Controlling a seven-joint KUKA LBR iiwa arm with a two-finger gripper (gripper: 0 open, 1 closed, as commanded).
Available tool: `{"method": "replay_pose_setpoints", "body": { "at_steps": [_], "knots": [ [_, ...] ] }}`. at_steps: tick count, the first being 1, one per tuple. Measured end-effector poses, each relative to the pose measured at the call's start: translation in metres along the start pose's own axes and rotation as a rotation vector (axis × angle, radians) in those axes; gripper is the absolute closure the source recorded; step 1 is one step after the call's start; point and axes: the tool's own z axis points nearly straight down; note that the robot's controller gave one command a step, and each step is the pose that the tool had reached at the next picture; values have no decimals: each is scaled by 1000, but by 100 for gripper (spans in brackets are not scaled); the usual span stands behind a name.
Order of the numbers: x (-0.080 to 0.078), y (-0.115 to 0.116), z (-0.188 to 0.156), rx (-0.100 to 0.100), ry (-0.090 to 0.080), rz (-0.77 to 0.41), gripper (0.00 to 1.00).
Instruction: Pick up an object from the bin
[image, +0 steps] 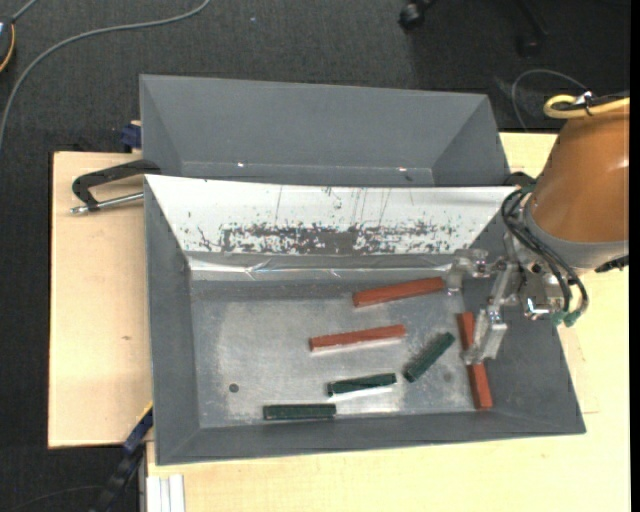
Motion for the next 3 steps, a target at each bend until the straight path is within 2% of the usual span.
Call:
{"method": "replay_pose_setpoints", "body": {
  "at_steps": [1, 2, 3],
  "knots": [
    [-63, 13, 173, 2, -8, -490, 0],
    [-37, 57, 172, 1, -6, -604, 0],
    [-39, 55, 170, 4, -13, -602, 100]
  ]
}}
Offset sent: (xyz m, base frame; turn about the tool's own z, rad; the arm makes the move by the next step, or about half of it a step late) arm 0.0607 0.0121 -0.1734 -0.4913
